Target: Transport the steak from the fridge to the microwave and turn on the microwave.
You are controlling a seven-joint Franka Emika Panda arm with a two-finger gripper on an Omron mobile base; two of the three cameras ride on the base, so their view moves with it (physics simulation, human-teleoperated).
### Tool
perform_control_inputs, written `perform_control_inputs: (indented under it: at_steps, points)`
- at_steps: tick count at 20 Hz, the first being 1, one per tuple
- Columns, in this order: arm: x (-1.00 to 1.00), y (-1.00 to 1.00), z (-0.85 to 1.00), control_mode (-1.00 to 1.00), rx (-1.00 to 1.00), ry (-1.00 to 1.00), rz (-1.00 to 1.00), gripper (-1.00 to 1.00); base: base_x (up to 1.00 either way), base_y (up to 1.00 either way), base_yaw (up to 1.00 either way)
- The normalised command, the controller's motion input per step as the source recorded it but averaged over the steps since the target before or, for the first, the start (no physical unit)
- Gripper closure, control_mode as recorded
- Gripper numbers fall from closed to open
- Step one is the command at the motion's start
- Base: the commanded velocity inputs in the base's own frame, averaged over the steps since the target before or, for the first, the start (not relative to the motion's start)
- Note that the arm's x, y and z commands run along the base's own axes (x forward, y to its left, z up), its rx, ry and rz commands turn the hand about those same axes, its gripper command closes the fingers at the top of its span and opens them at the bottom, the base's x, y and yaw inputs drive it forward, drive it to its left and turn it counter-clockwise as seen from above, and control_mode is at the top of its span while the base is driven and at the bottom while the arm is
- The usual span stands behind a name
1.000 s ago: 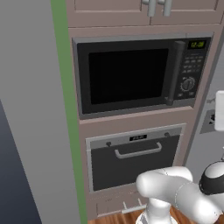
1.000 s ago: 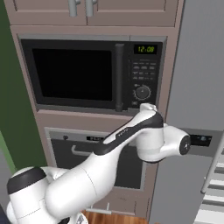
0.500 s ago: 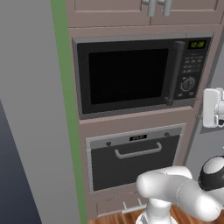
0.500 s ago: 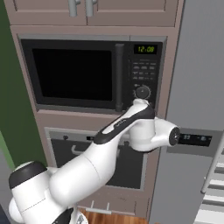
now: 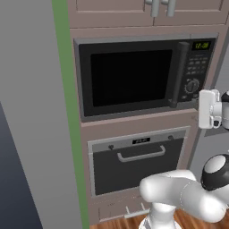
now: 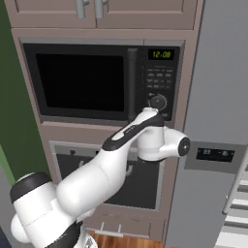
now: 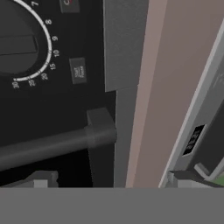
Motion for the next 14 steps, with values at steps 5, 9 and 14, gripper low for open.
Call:
perform_control_inputs:
  at_steps: [5,9,14]
  points:
    - [0.24,0.03,-0.06,-1.0,0.0,0.0,0.0,-1.0,0.0,0.0,0.0]
    - [0.12,-0.11,-0.07,-1.0,0.0,0.0,0.0,-1.0,0.0,0.0,0.0]
    - [0.16,-0.12,-0.08,-1.0,0.0,0.0,0.0,-1.0,0.0,0.0,0.0]
